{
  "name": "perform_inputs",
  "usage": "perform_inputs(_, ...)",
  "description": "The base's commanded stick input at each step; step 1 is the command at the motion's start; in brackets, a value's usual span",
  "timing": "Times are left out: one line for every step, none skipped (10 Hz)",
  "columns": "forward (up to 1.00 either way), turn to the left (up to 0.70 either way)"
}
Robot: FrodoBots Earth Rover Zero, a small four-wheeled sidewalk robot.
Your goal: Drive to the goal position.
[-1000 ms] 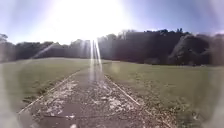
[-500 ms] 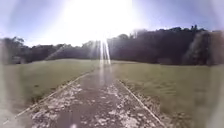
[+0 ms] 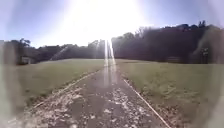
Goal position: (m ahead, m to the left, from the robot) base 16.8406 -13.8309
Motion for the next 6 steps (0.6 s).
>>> perform_inputs(1.00, 0.00)
perform_inputs(1.00, 0.00)
perform_inputs(1.00, 0.00)
perform_inputs(1.00, 0.00)
perform_inputs(1.00, 0.00)
perform_inputs(1.00, 0.00)
